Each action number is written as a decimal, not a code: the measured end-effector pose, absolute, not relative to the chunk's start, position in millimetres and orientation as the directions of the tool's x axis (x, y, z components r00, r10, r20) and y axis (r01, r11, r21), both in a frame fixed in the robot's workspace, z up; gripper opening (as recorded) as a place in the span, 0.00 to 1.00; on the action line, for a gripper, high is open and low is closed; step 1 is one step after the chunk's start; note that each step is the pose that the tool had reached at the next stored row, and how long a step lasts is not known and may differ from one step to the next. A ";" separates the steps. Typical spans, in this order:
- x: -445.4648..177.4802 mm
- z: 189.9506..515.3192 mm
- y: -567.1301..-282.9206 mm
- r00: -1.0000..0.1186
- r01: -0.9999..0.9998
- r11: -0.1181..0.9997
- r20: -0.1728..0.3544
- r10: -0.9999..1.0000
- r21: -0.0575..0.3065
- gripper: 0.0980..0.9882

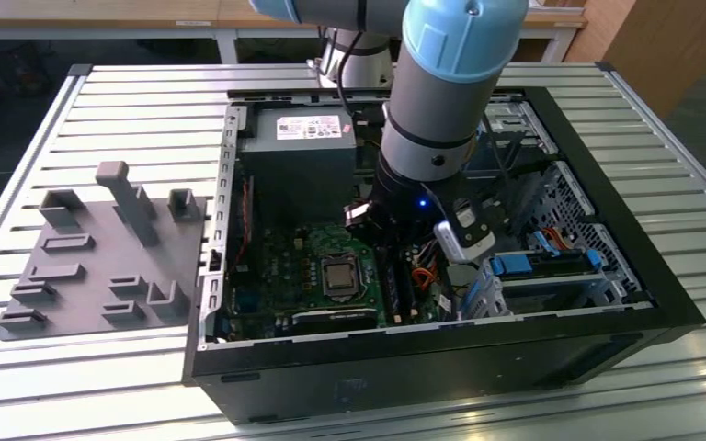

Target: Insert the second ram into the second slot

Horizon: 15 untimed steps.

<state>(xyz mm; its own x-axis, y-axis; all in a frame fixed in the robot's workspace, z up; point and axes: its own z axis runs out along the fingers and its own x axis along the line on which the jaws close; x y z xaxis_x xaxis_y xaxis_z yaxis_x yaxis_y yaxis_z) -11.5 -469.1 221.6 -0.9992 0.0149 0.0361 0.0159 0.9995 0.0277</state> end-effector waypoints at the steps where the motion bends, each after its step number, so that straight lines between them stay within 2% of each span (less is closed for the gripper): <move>1: -11.5 221.3 -469.1 -0.999 0.016 0.999 0.036 0.015 0.028 0.04; 15: -11.5 221.2 -469.0 -0.999 0.016 0.999 0.036 0.015 0.028 0.04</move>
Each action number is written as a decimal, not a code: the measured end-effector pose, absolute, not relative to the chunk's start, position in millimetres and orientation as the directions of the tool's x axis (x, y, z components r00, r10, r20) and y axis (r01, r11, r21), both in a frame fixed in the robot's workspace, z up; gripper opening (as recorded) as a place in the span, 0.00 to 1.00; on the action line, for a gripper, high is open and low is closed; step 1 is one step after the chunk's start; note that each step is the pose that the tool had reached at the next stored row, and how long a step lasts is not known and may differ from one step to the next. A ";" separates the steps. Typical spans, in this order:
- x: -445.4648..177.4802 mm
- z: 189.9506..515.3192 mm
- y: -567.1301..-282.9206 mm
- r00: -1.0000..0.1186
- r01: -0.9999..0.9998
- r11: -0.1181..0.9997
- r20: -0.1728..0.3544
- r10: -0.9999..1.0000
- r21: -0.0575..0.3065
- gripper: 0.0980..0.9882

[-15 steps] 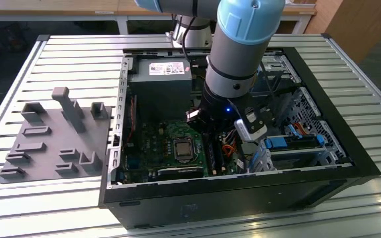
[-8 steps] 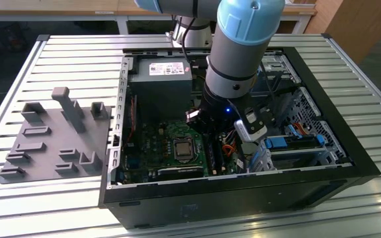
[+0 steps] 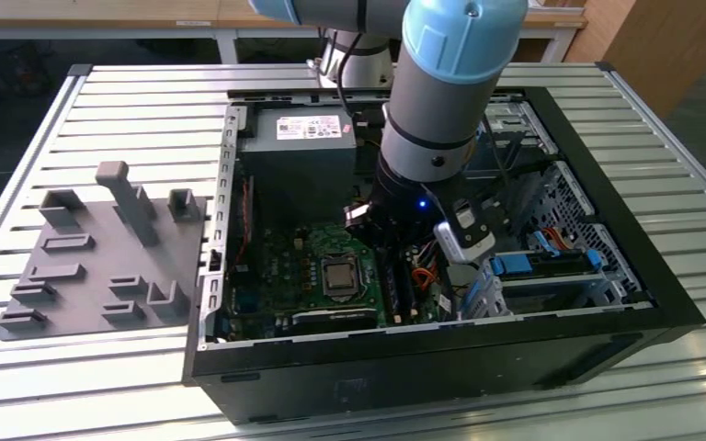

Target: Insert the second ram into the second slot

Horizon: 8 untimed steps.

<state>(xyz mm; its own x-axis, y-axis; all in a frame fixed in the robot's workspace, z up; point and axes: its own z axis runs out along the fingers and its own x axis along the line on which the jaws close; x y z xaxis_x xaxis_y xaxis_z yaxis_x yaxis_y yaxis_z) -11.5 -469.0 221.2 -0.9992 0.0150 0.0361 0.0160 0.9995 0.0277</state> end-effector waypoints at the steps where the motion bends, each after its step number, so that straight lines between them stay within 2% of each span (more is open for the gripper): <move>1: -11.5 221.6 -469.1 -0.999 0.016 0.999 0.036 0.015 0.028 0.04; 8: -11.4 225.7 -469.0 -0.999 0.016 1.000 0.036 0.015 0.027 0.04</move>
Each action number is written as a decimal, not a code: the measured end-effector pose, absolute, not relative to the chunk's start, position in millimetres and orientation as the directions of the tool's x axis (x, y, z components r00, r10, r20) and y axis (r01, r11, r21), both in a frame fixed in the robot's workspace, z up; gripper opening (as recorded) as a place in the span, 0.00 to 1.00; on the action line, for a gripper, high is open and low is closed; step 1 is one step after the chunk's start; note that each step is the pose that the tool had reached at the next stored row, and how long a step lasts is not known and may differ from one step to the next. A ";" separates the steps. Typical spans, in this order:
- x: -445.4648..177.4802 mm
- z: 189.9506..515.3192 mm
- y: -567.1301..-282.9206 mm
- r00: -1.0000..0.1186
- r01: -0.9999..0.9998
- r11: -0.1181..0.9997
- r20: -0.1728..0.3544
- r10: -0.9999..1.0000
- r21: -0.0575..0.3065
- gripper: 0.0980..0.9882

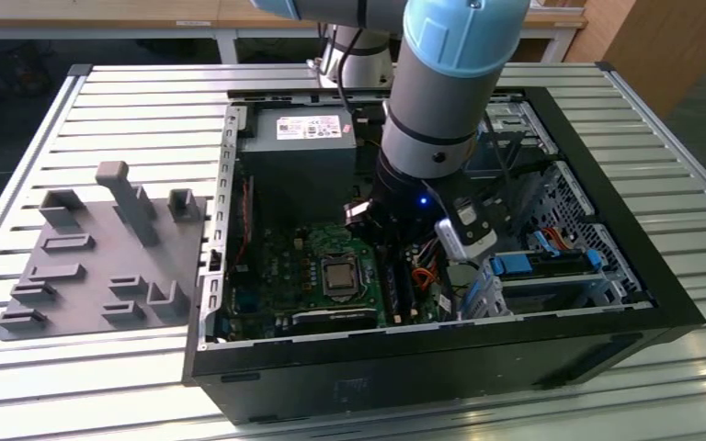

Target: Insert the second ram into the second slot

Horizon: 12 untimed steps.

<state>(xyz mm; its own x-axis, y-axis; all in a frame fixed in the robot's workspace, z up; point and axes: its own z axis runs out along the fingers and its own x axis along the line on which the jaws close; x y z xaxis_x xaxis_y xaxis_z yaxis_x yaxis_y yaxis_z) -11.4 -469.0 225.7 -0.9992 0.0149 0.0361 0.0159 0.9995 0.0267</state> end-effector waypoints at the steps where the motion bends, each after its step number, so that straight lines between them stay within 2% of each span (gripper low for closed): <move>1: -11.4 225.8 -469.0 -0.999 0.016 1.000 0.036 0.015 0.026 0.04; 12: -9.5 226.7 -469.0 -0.999 0.016 1.000 0.037 0.015 0.023 0.04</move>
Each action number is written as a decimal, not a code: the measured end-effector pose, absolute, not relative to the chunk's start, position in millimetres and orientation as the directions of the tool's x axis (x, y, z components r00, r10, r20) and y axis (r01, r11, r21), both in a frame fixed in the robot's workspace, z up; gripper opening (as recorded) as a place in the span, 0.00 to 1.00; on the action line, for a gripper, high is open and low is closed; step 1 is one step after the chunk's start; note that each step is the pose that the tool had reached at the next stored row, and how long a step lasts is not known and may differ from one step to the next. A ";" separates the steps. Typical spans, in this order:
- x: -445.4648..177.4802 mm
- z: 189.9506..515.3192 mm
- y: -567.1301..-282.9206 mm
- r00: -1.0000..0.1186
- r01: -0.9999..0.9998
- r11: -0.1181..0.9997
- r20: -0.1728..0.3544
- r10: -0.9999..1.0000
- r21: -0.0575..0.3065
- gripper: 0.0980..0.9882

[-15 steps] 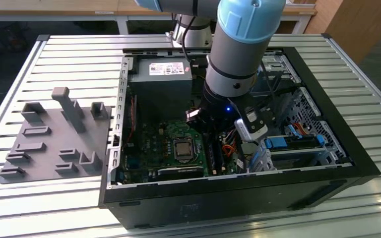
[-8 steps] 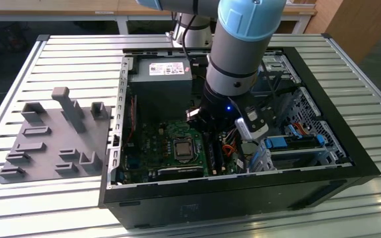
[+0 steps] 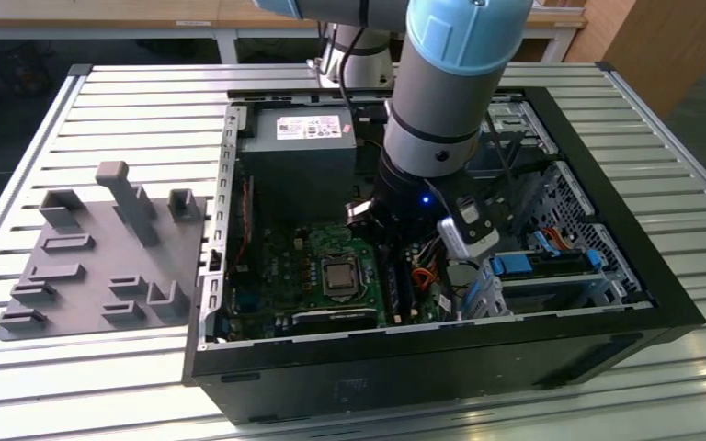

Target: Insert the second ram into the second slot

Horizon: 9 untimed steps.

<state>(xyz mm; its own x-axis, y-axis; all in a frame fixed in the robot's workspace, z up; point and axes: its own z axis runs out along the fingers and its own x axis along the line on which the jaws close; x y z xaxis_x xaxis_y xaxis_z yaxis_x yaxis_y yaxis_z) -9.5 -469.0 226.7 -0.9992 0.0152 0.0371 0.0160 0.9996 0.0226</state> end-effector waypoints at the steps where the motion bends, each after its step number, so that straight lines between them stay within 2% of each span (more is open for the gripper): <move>1: -9.5 226.7 -468.9 -0.999 0.016 1.000 0.037 0.015 0.023 0.04; 9: -9.5 226.7 -468.4 -0.999 0.014 1.000 0.037 0.013 0.023 0.04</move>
<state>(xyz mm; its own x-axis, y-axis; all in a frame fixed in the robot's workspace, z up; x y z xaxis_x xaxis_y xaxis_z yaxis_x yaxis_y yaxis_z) -9.5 -468.4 226.7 -0.9992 0.0128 0.0371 0.0137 0.9996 0.0227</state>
